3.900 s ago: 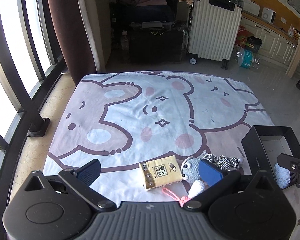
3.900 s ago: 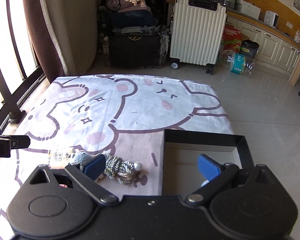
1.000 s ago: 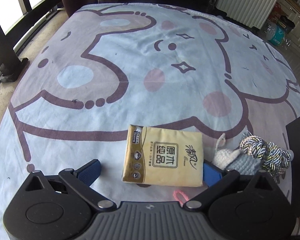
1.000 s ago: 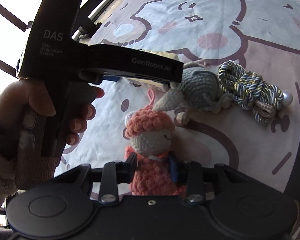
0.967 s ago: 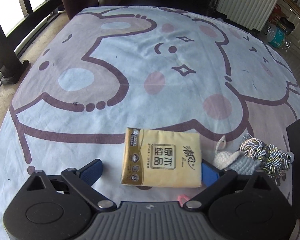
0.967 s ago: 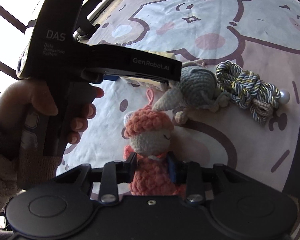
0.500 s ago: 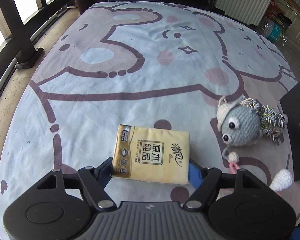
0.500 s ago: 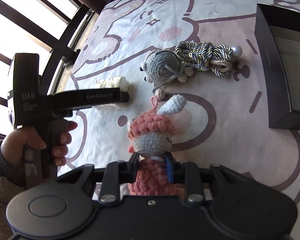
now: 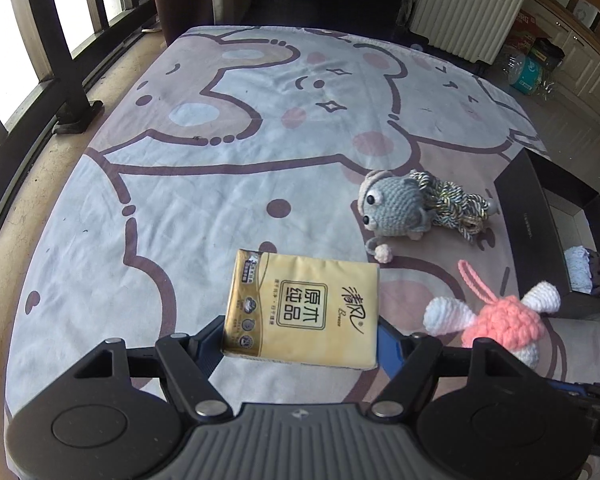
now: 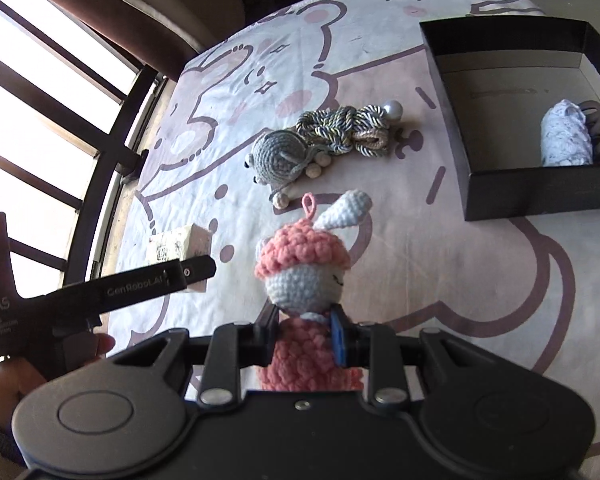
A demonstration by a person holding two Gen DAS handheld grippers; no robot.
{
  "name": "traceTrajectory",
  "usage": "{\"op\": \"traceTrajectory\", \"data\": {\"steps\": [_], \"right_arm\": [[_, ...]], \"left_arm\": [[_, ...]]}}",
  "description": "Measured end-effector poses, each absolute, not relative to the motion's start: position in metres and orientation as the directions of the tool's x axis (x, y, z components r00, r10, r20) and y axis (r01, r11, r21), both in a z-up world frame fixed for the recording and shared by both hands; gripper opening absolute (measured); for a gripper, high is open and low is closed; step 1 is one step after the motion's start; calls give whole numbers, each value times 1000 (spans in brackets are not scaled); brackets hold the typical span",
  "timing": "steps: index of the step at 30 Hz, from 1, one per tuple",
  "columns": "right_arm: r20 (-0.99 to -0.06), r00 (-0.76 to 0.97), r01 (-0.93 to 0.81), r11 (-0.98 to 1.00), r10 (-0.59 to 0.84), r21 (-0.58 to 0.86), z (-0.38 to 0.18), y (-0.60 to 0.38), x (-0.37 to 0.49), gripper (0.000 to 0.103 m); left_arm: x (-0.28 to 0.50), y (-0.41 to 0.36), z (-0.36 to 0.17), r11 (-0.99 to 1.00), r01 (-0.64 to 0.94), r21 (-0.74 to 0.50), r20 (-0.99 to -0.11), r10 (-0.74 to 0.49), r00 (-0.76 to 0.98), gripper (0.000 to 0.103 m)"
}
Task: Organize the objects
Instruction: 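Carry the tissue pack and the bunny over the black box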
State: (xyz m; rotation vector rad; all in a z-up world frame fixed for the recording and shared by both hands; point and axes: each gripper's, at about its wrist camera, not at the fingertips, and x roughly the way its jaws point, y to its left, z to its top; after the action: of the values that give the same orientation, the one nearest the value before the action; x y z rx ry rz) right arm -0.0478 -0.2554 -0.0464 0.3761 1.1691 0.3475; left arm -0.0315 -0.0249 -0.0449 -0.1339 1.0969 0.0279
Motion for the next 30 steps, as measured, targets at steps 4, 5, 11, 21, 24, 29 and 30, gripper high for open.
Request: {"op": "traceTrajectory", "data": {"steps": [4,5,11,21,24,29,30], "right_arm": [[-805,364,-84,877,469,473,-43,-261,-49,28],[-802,364,-83,874,473,478,-44,-262,-49,28],[-786,388,-78,867,481,492,-37,-275,-47,28],[-721,497,-74,852,482,518,-3,-315,-35,28],[-707,530,-71,856,468,513,6,-327,-30,28],[-688,573,-48,857,445,514,14,-345,-22,28],[-685,581,-44,857,440,513,16,-349,-20,28]], "left_arm": [[-35,-34,-37,990,-80,-117,-880,-66,470,75],[-35,-36,-36,989,-79,-123,-878,-72,473,75],[-27,-53,-25,985,-48,-168,-857,-122,500,75],[-6,-89,-5,977,44,-208,-824,-199,531,75],[0,-102,2,973,75,-216,-814,-222,537,75],[12,-120,10,967,115,-228,-799,-253,546,75],[15,-122,12,966,120,-231,-795,-258,548,75]]}}
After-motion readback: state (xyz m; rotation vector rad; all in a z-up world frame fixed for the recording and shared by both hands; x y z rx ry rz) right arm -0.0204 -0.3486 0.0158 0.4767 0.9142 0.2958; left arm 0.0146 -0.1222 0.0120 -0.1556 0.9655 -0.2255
